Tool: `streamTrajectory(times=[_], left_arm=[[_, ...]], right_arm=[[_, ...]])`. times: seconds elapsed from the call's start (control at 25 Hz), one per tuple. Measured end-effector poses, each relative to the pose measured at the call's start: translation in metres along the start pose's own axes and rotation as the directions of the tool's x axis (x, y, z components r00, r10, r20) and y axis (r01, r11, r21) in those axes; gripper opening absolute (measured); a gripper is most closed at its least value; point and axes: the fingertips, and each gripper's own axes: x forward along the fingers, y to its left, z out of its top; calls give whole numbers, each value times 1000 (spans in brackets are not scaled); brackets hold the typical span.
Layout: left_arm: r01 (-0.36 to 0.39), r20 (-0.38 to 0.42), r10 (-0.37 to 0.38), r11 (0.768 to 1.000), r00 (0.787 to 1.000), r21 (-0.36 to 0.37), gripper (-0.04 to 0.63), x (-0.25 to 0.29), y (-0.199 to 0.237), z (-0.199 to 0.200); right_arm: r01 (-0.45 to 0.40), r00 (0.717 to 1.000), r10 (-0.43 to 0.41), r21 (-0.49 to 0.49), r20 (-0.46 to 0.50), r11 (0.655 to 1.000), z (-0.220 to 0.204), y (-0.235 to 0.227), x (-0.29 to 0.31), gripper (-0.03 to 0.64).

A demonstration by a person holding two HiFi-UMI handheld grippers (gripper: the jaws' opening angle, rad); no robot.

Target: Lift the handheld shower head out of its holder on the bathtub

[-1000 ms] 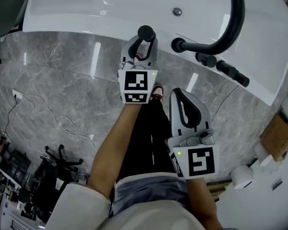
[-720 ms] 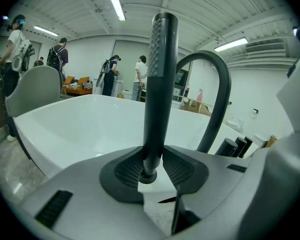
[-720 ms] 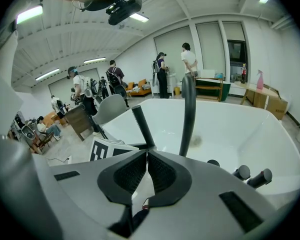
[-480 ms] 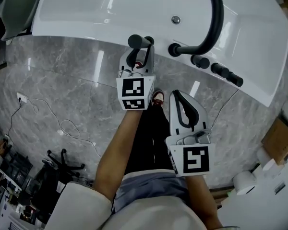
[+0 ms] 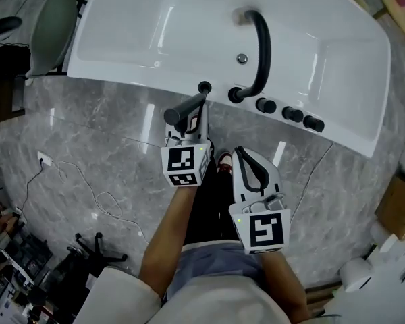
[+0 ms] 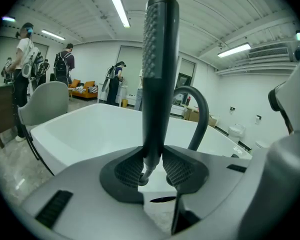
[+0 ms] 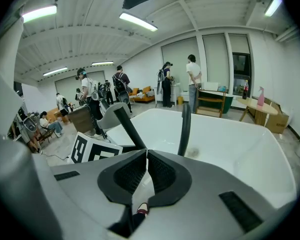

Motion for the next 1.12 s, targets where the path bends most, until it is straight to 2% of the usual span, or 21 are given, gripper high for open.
streamTrajectory(times=[0.24, 0.64, 0.8, 0.96, 1.12], left_arm=[[-18, 23, 18, 1000, 1000, 12, 124, -26, -1, 27], [-8, 69, 5, 999, 998, 52, 125, -81, -29, 65], [-16, 93, 11, 999, 996, 48, 125, -107, -38, 81], [-24, 109, 19, 999, 994, 44, 124, -132, -48, 94], [-29, 142, 24, 999, 990, 33, 124, -159, -52, 109]], right_arm=[[-4, 999, 5, -5, 50, 1000, 17, 2, -28, 22], [-44, 991, 46, -20, 127, 999, 45, 20, -82, 22], [-54, 979, 60, -33, 194, 998, 61, 27, -100, 21], [-70, 974, 79, -47, 214, 996, 73, 32, -121, 21], [-72, 956, 88, -67, 278, 995, 85, 39, -141, 21]])
